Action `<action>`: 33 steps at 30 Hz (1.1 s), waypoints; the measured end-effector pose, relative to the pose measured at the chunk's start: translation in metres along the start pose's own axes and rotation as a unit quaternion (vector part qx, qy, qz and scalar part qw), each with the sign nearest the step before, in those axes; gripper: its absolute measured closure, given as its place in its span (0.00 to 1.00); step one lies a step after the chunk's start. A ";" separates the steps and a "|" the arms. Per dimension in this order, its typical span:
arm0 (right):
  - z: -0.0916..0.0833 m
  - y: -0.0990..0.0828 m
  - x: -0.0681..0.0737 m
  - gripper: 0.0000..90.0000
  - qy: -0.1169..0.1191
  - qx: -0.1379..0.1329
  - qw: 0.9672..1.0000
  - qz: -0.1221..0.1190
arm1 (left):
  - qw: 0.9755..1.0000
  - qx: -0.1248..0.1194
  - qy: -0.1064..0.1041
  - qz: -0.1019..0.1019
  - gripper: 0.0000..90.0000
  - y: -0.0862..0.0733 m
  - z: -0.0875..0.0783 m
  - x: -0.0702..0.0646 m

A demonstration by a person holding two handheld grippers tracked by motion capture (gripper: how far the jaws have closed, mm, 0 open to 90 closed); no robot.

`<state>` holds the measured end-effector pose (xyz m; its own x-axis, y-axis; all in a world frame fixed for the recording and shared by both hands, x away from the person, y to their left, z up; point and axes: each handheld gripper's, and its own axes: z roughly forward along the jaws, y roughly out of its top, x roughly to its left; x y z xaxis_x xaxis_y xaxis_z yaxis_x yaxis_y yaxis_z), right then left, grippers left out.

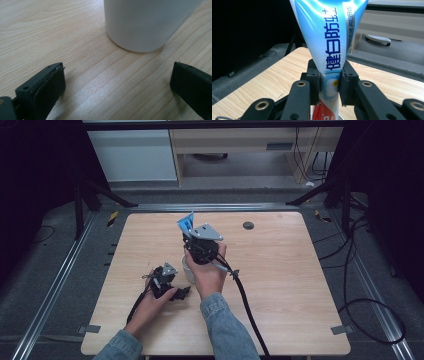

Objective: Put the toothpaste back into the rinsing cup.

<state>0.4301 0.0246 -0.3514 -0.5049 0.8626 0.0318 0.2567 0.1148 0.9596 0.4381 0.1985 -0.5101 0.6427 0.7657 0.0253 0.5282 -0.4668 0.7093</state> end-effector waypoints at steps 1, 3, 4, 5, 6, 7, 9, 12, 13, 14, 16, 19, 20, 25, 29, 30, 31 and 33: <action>0.001 -0.002 0.000 0.81 0.000 -0.002 1.000 0.002 | 1.000 0.000 0.000 0.000 0.00 0.000 0.000 0.000; 0.004 -0.004 0.001 0.81 -0.003 0.003 1.000 0.002 | 1.000 0.000 -0.001 0.000 0.00 0.000 0.000 0.000; 0.005 -0.005 0.001 0.81 -0.005 0.005 1.000 -0.001 | 1.000 0.000 -0.001 -0.001 0.00 0.000 0.000 0.000; 0.005 -0.007 0.001 0.81 -0.007 0.004 1.000 -0.001 | 1.000 0.000 -0.001 -0.001 0.00 0.000 0.000 0.000; 0.006 -0.008 0.002 0.81 -0.006 0.003 1.000 0.002 | 1.000 0.000 -0.001 -0.001 0.00 0.000 0.000 0.000; 0.007 -0.009 0.002 0.81 -0.007 0.004 1.000 0.001 | 1.000 0.000 -0.001 -0.001 0.00 0.000 0.000 0.000; 0.008 -0.011 0.002 0.81 -0.008 0.004 1.000 0.002 | 1.000 0.000 -0.001 -0.001 0.00 0.000 0.000 0.000; 0.008 -0.013 0.001 0.81 -0.010 0.004 1.000 0.007 | 1.000 0.000 -0.001 -0.001 0.00 0.000 0.000 0.000; 0.008 -0.014 0.001 0.81 -0.011 0.003 1.000 0.009 | 1.000 0.000 -0.001 -0.001 0.00 0.000 0.000 0.000; 0.008 -0.014 0.001 0.81 -0.012 0.004 1.000 0.007 | 1.000 0.000 -0.001 -0.001 0.00 0.000 0.000 0.000; 0.008 -0.016 0.002 0.81 -0.016 0.003 1.000 0.004 | 1.000 0.000 -0.001 -0.001 0.00 0.000 0.000 0.000; 0.008 -0.018 0.003 0.81 -0.020 0.002 1.000 0.001 | 1.000 0.000 -0.002 -0.001 0.00 0.000 0.000 0.000; 0.008 -0.018 0.003 0.81 -0.022 0.001 1.000 0.001 | 1.000 0.000 -0.002 -0.001 0.00 0.000 0.000 0.000; 0.008 -0.024 0.004 0.81 -0.027 -0.001 1.000 0.003 | 1.000 0.001 -0.002 0.000 0.00 0.000 0.000 0.000; 0.010 -0.032 0.005 0.81 -0.032 -0.001 0.999 0.006 | 1.000 -0.002 -0.002 -0.003 0.00 0.000 0.000 0.000; 0.011 -0.034 0.005 0.81 -0.033 0.000 0.999 0.007 | 1.000 -0.002 -0.002 -0.002 0.00 0.000 0.000 0.000; 0.012 -0.037 0.005 0.81 -0.033 0.000 0.999 0.007 | 1.000 -0.002 -0.002 -0.003 0.00 0.000 0.000 0.000; 0.013 -0.040 0.006 0.81 -0.034 0.001 0.999 0.010 | 1.000 -0.002 -0.002 -0.003 0.00 0.000 0.000 0.000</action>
<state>0.4279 0.0319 -0.3932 -0.4426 0.8961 0.0329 0.2691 0.0977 0.9581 0.4380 0.1981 -0.5105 0.6418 0.7666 0.0191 0.5296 -0.4611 0.7120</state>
